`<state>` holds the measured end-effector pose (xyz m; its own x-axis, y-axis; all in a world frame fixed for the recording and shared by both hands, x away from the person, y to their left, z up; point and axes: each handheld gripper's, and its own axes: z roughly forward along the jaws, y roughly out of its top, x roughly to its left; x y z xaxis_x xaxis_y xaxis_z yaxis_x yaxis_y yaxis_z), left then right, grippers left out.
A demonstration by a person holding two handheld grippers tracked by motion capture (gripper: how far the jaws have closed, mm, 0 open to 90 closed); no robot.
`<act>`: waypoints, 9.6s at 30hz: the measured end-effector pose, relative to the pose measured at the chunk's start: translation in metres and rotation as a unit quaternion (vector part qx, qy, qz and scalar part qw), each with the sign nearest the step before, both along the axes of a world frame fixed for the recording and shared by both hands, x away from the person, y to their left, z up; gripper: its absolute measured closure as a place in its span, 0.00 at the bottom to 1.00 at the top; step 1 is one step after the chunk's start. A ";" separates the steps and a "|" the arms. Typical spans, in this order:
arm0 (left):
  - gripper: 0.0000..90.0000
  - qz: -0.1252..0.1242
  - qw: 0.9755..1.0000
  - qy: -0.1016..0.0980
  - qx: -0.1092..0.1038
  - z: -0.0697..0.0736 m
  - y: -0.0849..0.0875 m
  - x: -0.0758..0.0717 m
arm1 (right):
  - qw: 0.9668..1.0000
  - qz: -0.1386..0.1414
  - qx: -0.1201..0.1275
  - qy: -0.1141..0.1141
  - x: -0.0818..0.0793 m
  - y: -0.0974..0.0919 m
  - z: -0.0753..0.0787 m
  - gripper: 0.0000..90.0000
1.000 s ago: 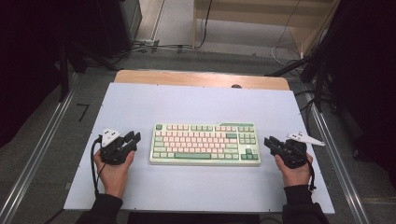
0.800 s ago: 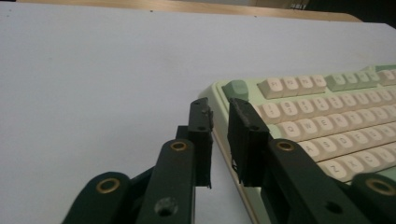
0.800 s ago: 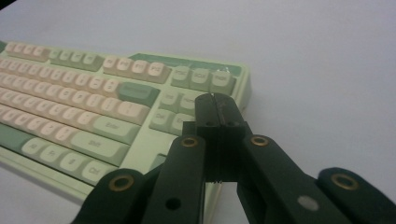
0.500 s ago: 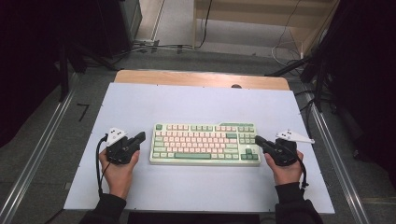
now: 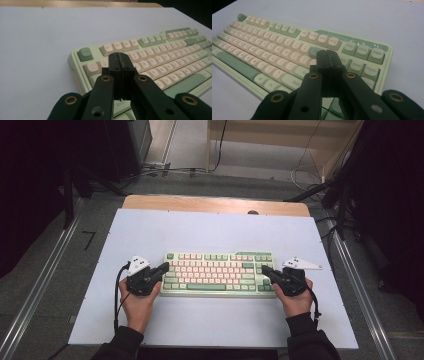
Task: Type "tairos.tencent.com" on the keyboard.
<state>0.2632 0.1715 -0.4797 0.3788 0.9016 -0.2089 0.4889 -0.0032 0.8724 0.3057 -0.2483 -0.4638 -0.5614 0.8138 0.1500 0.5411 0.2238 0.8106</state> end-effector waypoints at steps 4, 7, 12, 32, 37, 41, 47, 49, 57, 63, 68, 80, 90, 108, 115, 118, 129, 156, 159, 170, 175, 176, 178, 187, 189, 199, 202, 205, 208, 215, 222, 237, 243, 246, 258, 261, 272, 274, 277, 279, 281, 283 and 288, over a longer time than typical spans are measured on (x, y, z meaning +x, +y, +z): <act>1.00 -0.011 1.000 -0.001 0.000 0.000 -0.006 0.002 | 1.000 0.010 -0.005 0.000 0.001 0.007 -0.001 0.98; 1.00 -0.015 1.000 0.003 -0.001 -0.001 -0.009 0.004 | 1.000 0.018 -0.007 -0.002 0.002 0.012 -0.002 0.98; 1.00 -0.020 1.000 0.011 -0.007 -0.002 -0.011 0.007 | 1.000 0.026 -0.008 0.000 0.002 0.018 -0.002 0.98; 1.00 -0.051 0.998 0.023 -0.009 -0.006 -0.035 0.020 | 0.999 0.036 -0.010 0.003 0.006 0.029 -0.005 0.98; 1.00 -0.067 0.997 0.027 -0.013 -0.006 -0.045 0.025 | 0.999 0.039 -0.010 0.004 0.007 0.031 -0.006 0.98; 1.00 -0.075 0.997 0.032 -0.014 -0.007 -0.050 0.029 | 0.999 0.041 -0.012 0.003 0.007 0.033 -0.006 0.98; 1.00 -0.085 0.996 0.034 -0.013 -0.008 -0.057 0.035 | 0.999 0.045 -0.011 0.005 0.007 0.036 -0.006 0.98; 1.00 -0.091 0.995 0.039 -0.009 -0.009 -0.062 0.038 | 0.999 0.051 -0.012 0.000 0.007 0.040 -0.006 0.98; 1.00 -0.107 0.993 0.049 0.002 -0.010 -0.073 0.042 | 0.998 0.062 -0.014 0.000 0.007 0.047 -0.006 0.98; 1.00 -0.104 0.993 0.052 0.008 -0.012 -0.076 0.046 | 0.998 0.060 -0.016 0.000 0.008 0.047 -0.006 0.98; 1.00 -0.101 0.993 0.053 0.010 -0.013 -0.077 0.048 | 0.998 0.060 -0.016 0.000 0.008 0.047 -0.006 0.98; 1.00 -0.101 0.993 0.055 0.012 -0.014 -0.079 0.051 | 0.998 0.060 -0.017 -0.001 0.008 0.047 -0.006 0.98; 1.00 -0.099 0.993 0.059 0.016 -0.015 -0.079 0.052 | 0.998 0.060 -0.015 -0.002 0.008 0.046 -0.006 0.98; 1.00 -0.102 0.993 0.063 0.019 -0.017 -0.080 0.052 | 0.998 0.059 -0.016 -0.005 0.008 0.047 -0.005 0.98; 1.00 -0.101 0.992 0.067 0.024 -0.019 -0.081 0.053 | 0.998 0.059 -0.016 -0.005 0.007 0.047 -0.006 0.98; 1.00 -0.100 0.993 0.066 0.025 -0.019 -0.081 0.052 | 0.998 0.059 -0.017 -0.004 0.007 0.047 -0.006 0.98; 1.00 -0.098 0.994 0.056 -0.001 -0.012 -0.076 0.050 | 0.998 0.058 -0.016 -0.006 0.007 0.046 -0.005 0.98; 1.00 -0.084 0.995 0.056 -0.017 -0.004 -0.042 0.034 | 0.998 0.064 -0.017 -0.005 0.007 0.049 -0.007 0.98; 1.00 -0.079 0.995 0.056 -0.016 -0.004 -0.035 0.033 | 0.998 0.066 -0.019 -0.003 0.007 0.049 -0.007 0.98; 1.00 -0.073 0.996 0.054 -0.008 -0.002 -0.019 0.024 | 0.997 0.073 -0.020 -0.003 0.010 0.054 -0.008 0.98; 1.00 -0.076 0.995 0.059 -0.001 -0.004 -0.016 0.021 | 0.997 0.077 -0.020 -0.005 0.010 0.057 -0.008 0.98; 1.00 -0.075 0.995 0.060 -0.002 -0.005 -0.015 0.021 | 0.997 0.077 -0.020 -0.005 0.010 0.057 -0.008 0.98; 1.00 -0.075 0.995 0.062 -0.005 -0.005 -0.013 0.020 | 0.997 0.077 -0.019 -0.005 0.010 0.057 -0.007 0.98; 1.00 -0.071 0.995 0.070 0.004 -0.011 -0.012 0.021 | 0.997 0.080 -0.018 -0.006 0.011 0.060 -0.007 0.98; 1.00 -0.071 0.995 0.071 0.006 -0.012 -0.013 0.021 | 0.996 0.081 -0.018 -0.006 0.012 0.061 -0.008 0.98; 1.00 -0.073 0.995 0.074 0.011 -0.014 -0.015 0.022 | 0.996 0.084 -0.018 -0.007 0.013 0.064 -0.007 0.98; 1.00 -0.072 0.995 0.075 0.011 -0.014 -0.015 0.022 | 0.996 0.084 -0.016 -0.006 0.013 0.064 -0.007 0.98; 1.00 -0.071 0.995 0.075 0.011 -0.015 -0.016 0.022 | 0.996 0.085 -0.016 -0.006 0.013 0.065 -0.007 0.98; 1.00 -0.071 0.995 0.075 0.013 -0.015 -0.016 0.022 | 0.996 0.085 -0.016 -0.004 0.012 0.065 -0.007 0.98; 1.00 -0.070 0.995 0.076 0.012 -0.015 -0.015 0.022 | 0.996 0.084 -0.015 -0.006 0.012 0.065 -0.006 0.98; 1.00 -0.071 0.994 0.076 0.014 -0.015 -0.016 0.022 | 0.996 0.083 -0.014 -0.006 0.012 0.064 -0.006 0.98; 1.00 -0.073 0.994 0.076 0.017 -0.017 -0.018 0.022 | 0.996 0.083 -0.013 -0.009 0.012 0.064 -0.005 0.98; 1.00 -0.074 0.994 0.082 0.023 -0.019 -0.019 0.023 | 0.996 0.084 -0.015 -0.009 0.011 0.064 -0.005 0.98; 1.00 -0.073 0.994 0.081 0.022 -0.019 -0.019 0.023 | 0.996 0.084 -0.015 -0.009 0.011 0.064 -0.005 0.98; 1.00 -0.069 0.996 0.060 -0.009 -0.013 -0.018 0.018 | 0.996 0.085 -0.012 -0.010 0.011 0.065 -0.005 0.98; 1.00 -0.068 0.996 0.059 -0.009 -0.014 -0.017 0.018 | 0.996 0.084 -0.012 -0.009 0.011 0.065 -0.005 0.98; 1.00 -0.066 0.996 0.053 -0.010 -0.012 -0.019 0.016 | 0.996 0.088 -0.017 -0.007 0.012 0.070 0.004 0.98; 1.00 -0.066 0.996 0.052 -0.010 -0.012 -0.018 0.016 | 0.996 0.090 -0.013 -0.008 0.012 0.073 0.004 0.98; 1.00 -0.065 0.997 0.050 -0.012 -0.012 -0.018 0.016 | 0.996 0.091 -0.011 -0.006 0.013 0.076 0.001 0.98; 1.00 -0.066 0.997 0.050 -0.014 -0.012 -0.018 0.016 | 0.996 0.093 -0.010 -0.005 0.014 0.079 -0.001 0.98; 1.00 -0.065 0.997 0.049 -0.013 -0.012 -0.018 0.016 | 0.996 0.094 -0.008 -0.003 0.015 0.081 -0.002 0.98; 1.00 -0.065 0.997 0.049 -0.013 -0.012 -0.018 0.016 | 0.995 0.096 -0.008 -0.002 0.015 0.084 -0.003 0.98; 1.00 -0.065 0.997 0.048 -0.014 -0.012 -0.018 0.016 | 0.995 0.102 -0.009 -0.002 0.017 0.092 -0.005 0.98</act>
